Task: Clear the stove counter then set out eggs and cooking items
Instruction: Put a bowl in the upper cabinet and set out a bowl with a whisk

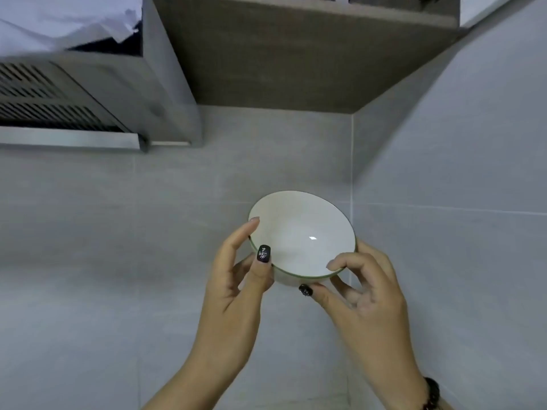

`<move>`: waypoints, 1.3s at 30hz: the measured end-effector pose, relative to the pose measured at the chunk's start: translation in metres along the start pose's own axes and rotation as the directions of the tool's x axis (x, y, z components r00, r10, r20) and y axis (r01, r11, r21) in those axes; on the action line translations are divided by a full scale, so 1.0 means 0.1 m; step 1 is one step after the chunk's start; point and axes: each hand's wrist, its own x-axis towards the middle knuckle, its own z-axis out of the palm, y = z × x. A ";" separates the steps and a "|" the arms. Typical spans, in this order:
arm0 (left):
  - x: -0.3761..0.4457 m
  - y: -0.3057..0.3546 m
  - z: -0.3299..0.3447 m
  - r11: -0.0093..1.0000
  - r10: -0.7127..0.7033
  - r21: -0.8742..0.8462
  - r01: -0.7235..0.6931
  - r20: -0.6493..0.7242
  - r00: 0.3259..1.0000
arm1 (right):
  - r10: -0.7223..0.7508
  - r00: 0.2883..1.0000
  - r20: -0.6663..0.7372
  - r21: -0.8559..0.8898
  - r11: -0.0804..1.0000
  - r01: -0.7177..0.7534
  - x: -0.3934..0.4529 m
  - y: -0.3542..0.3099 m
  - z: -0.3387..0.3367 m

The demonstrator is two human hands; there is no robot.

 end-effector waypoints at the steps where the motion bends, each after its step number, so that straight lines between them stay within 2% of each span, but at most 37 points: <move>1: -0.09 -0.11 0.02 0.996 -0.087 -0.015 0.087 -0.006 0.996 | 0.056 0.998 0.006 -0.015 0.998 -0.056 -0.14 0.12 -0.02; 5: -0.29 -0.55 0.03 0.938 -0.343 -0.078 0.338 -0.065 0.937 | 0.206 0.978 0.027 -0.034 0.978 -0.205 -0.54 0.50 -0.05; 9: -0.46 -1.04 0.02 0.811 -0.585 -0.096 0.577 -0.099 0.805 | 0.335 0.940 0.058 -0.049 0.942 -0.333 -0.90 0.87 -0.10; 13: -0.63 -1.61 -0.05 0.711 -0.701 -0.036 0.702 -0.102 0.705 | 0.396 0.913 0.094 -0.081 0.918 -0.389 -1.28 1.32 -0.12; 16: -0.78 -1.99 -0.11 0.647 -0.757 -0.023 0.762 -0.132 0.639 | 0.482 0.867 0.127 -0.086 0.876 -0.475 -1.56 1.63 -0.13; 19: -0.92 -2.44 -0.16 0.570 -0.806 0.003 0.822 -0.195 0.559 | 0.648 0.750 0.131 -0.025 0.759 -0.651 -1.79 1.95 -0.06; 22: -1.08 -2.82 -0.23 0.493 -0.842 0.028 0.869 -0.236 0.486 | 0.814 0.571 0.110 0.061 0.568 -0.821 -1.97 2.24 0.04; 25: -1.21 -3.12 -0.29 0.428 -0.867 0.024 0.904 -0.272 0.418 | 0.902 0.421 0.093 0.102 0.412 -0.905 -2.12 2.56 0.11; 28: -1.33 -3.36 -0.35 0.390 -0.879 0.026 0.920 -0.288 0.381 | 0.964 0.251 0.086 0.172 0.233 -0.957 -2.27 2.83 0.17; 30: -1.39 -3.51 -0.37 0.373 -0.887 0.027 0.927 -0.284 0.365 | 0.983 0.147 0.105 0.155 0.130 -0.979 -2.35 2.96 0.22; 34: -1.54 -3.79 -0.44 0.316 -0.908 0.026 0.948 -0.281 0.310 | 0.996 0.019 0.084 0.107 0.010 -0.994 -2.50 3.20 0.29; 37: -1.64 -4.02 -0.50 0.278 -0.920 0.017 0.960 -0.284 0.271 | 0.998 -0.033 0.055 0.088 -0.038 -0.995 -2.61 3.39 0.33; 39: -1.67 -4.12 -0.52 0.267 -0.925 0.002 0.964 -0.281 0.257 | 0.998 -0.043 0.040 0.058 -0.046 -0.997 -2.66 3.48 0.36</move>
